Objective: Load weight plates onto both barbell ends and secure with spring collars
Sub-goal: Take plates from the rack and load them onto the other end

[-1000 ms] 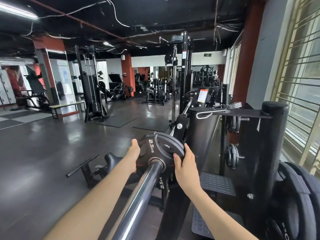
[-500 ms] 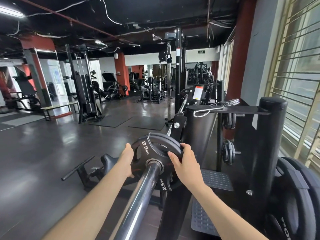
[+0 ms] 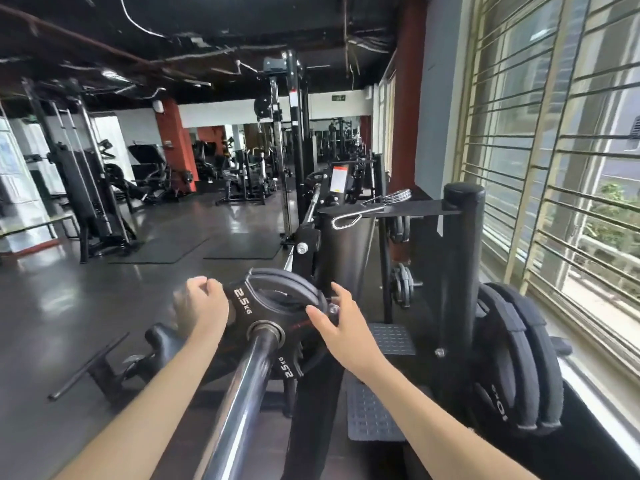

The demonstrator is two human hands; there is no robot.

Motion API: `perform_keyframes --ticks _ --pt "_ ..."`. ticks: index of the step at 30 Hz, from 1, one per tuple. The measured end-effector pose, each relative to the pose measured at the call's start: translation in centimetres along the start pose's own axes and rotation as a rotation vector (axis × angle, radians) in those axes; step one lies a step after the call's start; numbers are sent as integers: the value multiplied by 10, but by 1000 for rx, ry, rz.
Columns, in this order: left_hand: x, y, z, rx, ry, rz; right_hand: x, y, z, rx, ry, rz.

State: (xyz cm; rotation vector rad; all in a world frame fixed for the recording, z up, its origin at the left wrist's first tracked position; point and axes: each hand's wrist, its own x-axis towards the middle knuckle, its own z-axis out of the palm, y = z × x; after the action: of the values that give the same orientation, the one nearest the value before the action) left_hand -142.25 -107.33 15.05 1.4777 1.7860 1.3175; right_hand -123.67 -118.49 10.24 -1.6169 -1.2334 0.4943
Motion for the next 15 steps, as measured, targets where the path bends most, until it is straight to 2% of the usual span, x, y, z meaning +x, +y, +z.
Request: perform_keyframes --ticks 3,5,7,10,13,15 --pt "-32 30 10 31 91 438 -6 15 -55 123 150 82" --pt "-59 54 30 70 38 744 -7 35 -102 258 267 184" --pt "-86 80 58 126 -89 959 -10 63 -149 369 383 248" --pt "-137 114 115 178 -282 1076 -15 122 -214 479 581 347" --pt "-195 142 189 172 -458 1066 -17 203 -274 567 765 488" --pt "-232 162 244 277 -559 1070 -13 255 -306 532 757 603"
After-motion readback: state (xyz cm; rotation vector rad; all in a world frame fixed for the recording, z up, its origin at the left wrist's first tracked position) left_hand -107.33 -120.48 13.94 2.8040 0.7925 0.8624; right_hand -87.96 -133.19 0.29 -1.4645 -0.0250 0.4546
